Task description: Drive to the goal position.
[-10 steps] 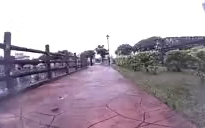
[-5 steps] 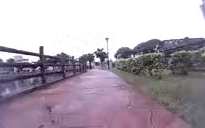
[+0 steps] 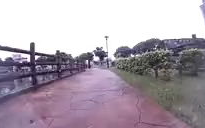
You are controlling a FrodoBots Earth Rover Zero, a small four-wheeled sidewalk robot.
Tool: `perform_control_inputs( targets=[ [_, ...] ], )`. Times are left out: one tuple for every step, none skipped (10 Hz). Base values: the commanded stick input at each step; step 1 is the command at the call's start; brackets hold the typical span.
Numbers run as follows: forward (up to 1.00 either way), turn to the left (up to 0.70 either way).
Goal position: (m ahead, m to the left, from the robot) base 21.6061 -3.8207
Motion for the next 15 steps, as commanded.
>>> perform_control_inputs(
  targets=[
    [1.00, -0.01],
    [1.00, -0.01],
    [1.00, -0.01],
    [1.00, -0.01],
    [1.00, -0.01],
    [1.00, -0.01],
    [1.00, 0.25],
    [1.00, 0.39],
    [1.00, 0.17],
    [1.00, -0.01],
    [1.00, -0.01],
    [1.00, -0.01],
    [1.00, -0.01],
    [1.00, -0.01],
    [1.00, -0.01]
  ],
)
